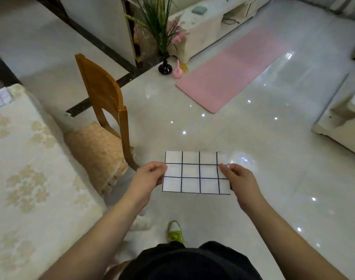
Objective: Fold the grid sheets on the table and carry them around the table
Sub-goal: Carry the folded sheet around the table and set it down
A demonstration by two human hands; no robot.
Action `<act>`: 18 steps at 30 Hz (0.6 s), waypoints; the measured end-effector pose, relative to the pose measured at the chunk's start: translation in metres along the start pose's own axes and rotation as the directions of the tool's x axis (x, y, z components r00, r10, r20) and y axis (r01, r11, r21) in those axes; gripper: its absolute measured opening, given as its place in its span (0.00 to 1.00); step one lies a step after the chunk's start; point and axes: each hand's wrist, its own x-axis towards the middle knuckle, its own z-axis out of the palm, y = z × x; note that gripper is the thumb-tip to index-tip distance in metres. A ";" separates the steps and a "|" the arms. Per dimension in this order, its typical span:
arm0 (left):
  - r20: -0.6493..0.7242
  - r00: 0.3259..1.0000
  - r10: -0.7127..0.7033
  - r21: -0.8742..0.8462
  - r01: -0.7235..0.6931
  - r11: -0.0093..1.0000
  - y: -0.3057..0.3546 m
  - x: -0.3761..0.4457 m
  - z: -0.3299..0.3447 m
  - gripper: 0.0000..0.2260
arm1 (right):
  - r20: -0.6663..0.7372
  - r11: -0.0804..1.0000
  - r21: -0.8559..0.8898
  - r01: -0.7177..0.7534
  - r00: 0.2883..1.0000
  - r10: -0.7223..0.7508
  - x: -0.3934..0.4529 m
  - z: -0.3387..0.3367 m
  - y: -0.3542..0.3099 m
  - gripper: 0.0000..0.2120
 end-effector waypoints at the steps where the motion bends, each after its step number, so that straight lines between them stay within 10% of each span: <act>1: -0.007 1.000 0.004 0.004 -0.004 1.000 0.009 0.011 0.001 0.04 | 0.004 1.000 0.003 -0.007 1.000 0.007 0.012 0.003 -0.008 0.11; 18: -0.204 0.977 -0.055 -0.164 0.022 0.986 0.143 0.205 0.060 0.07 | 0.192 0.996 -0.070 0.056 0.981 -0.041 0.272 0.034 -0.137 0.13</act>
